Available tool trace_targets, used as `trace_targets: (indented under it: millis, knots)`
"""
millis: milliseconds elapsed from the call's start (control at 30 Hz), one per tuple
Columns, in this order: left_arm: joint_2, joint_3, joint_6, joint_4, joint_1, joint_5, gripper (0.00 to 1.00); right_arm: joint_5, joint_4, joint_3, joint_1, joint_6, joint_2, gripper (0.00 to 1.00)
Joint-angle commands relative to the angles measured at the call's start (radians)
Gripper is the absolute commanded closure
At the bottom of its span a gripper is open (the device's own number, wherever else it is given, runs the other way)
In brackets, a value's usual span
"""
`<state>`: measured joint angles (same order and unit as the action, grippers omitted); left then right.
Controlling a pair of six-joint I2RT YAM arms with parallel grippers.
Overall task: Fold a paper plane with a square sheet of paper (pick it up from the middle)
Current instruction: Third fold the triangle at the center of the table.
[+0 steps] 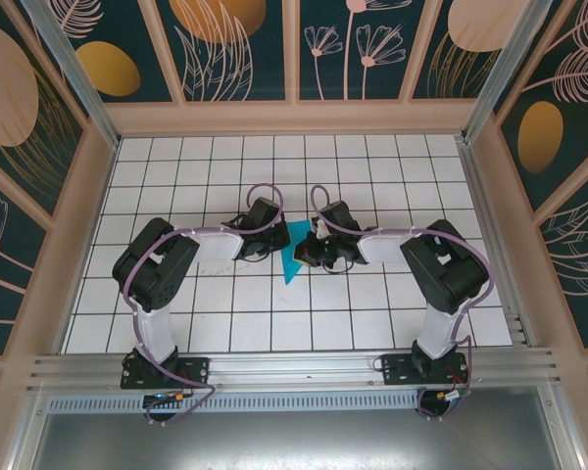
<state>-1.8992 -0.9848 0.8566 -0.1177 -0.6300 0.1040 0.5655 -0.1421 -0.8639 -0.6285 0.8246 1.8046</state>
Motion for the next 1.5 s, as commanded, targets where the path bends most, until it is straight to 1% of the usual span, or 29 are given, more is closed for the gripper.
trace_targets:
  millis: [0,233,500,967,1467]
  knots:
    - [-0.012,-0.015,-0.024,0.027,0.003,-0.006,1.00,-0.011,-0.031,-0.031,-0.006,-0.011,0.024,0.98]
    - [-0.010,-0.010,-0.022,0.024,0.001,-0.003,1.00,-0.015,-0.033,-0.044,-0.007,-0.006,0.049,0.98]
    - [-0.014,-0.011,-0.022,0.020,0.002,0.008,1.00,0.006,-0.013,-0.066,-0.018,-0.046,0.066,0.98]
    - [-0.015,-0.001,-0.013,0.011,0.003,0.020,1.00,-0.033,0.044,-0.087,-0.028,-0.084,0.082,0.99]
    - [-0.010,0.001,-0.016,0.012,0.003,0.020,1.00,-0.038,0.035,-0.089,-0.027,-0.077,0.104,0.99]
